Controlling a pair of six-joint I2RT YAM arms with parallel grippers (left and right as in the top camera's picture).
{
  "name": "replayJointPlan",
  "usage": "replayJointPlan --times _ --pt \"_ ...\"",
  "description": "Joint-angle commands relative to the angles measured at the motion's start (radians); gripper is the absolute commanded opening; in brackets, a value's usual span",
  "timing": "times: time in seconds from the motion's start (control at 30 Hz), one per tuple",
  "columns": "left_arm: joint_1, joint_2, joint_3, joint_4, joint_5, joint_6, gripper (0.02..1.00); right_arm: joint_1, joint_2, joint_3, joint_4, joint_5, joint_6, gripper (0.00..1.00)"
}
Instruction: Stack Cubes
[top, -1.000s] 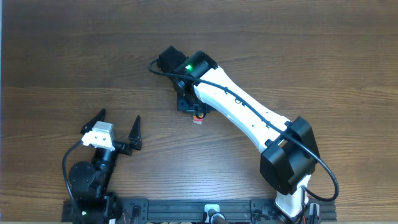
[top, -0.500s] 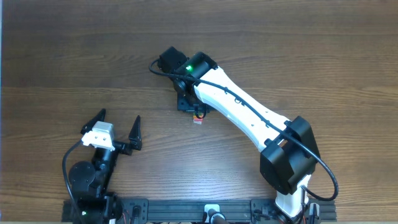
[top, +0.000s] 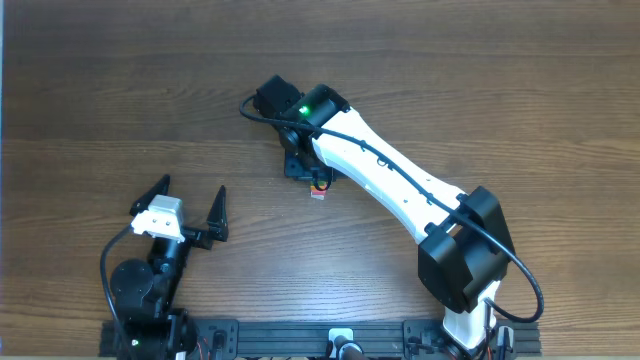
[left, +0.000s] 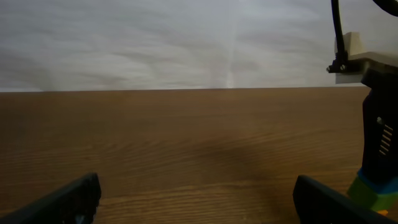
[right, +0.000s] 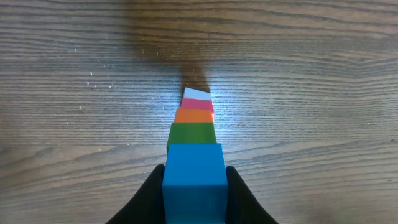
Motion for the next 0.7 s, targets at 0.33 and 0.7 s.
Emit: replayJointPlan --times 0.33,0.7 --pt "-0.003 -0.004 -0.005 -0.001 0.006 0.011 0.996 -0.006 0.014 -0.013 0.011 0.009 0.014 0.709" --pt "-0.003 -0.004 -0.005 -0.001 0.006 0.011 0.998 -0.191 0.014 -0.011 0.261 0.01 -0.235 0.993"
